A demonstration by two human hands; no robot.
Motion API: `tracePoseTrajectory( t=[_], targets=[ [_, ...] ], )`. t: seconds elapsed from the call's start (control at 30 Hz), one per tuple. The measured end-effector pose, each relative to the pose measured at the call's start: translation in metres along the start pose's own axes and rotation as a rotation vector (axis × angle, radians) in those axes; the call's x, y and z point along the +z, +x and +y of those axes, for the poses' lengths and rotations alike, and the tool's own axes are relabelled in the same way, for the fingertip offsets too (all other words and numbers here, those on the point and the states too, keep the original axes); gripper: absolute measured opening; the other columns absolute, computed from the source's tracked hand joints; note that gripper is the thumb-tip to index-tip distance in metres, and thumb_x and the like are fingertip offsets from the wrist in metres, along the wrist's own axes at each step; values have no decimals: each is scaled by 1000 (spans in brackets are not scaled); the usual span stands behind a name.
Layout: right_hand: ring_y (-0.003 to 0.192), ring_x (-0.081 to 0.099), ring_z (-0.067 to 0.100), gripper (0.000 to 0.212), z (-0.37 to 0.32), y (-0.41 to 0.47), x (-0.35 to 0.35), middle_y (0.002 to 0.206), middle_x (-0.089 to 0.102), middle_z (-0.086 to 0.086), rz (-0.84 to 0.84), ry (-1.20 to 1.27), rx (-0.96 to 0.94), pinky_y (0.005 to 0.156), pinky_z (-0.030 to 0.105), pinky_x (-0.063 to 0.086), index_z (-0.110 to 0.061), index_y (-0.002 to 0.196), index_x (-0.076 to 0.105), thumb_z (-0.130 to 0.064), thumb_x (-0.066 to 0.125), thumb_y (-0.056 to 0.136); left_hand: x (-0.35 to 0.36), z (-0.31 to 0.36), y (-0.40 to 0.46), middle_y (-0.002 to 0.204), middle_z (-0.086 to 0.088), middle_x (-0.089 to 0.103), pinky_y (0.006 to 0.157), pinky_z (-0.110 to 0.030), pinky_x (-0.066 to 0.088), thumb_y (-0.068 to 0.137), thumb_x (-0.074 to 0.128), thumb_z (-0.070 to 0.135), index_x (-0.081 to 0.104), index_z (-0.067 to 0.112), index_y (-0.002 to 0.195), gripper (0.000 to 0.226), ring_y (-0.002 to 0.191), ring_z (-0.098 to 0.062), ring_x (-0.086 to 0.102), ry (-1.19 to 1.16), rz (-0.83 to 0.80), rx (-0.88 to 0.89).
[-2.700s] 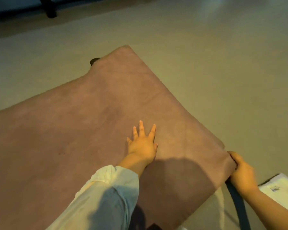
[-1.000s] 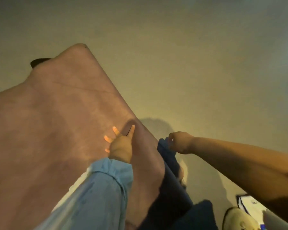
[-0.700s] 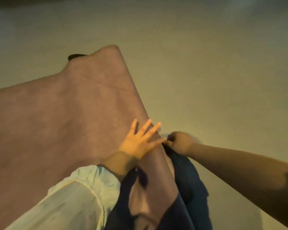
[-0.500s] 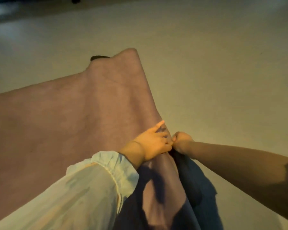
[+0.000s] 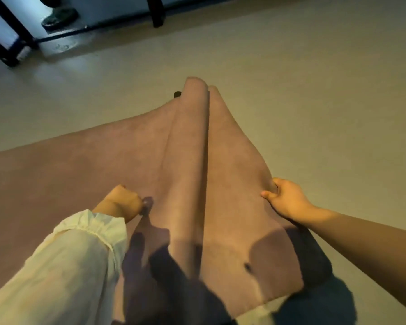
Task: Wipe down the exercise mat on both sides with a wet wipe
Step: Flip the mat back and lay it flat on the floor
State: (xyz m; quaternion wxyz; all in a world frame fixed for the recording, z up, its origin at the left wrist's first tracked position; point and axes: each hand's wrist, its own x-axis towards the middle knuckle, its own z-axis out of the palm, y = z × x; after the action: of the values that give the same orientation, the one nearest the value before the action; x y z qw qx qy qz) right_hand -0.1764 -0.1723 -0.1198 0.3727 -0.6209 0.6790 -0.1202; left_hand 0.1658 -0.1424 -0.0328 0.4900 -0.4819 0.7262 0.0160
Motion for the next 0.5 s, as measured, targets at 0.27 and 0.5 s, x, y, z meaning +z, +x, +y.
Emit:
tracePoseTrajectory(
  t=[0.27,0.5],
  targets=[
    [100,60,34,19,12,7,-7,105,67,17,83,-88,7,72,26,36,-6,103,64,-20,61,90,-47,38,27,137,-12,44,92,-45,40,93,49,29,48,17,130,39,121,-36,44,-758,730,-251],
    [95,57,47,18,66,-5,-87,98,64,30,335,-243,139,75,41,42,3,100,63,-11,59,90,-62,100,57,157,-2,-14,111,-60,16,93,46,51,7,36,149,70,144,-33,-6,-878,221,-100]
  ],
)
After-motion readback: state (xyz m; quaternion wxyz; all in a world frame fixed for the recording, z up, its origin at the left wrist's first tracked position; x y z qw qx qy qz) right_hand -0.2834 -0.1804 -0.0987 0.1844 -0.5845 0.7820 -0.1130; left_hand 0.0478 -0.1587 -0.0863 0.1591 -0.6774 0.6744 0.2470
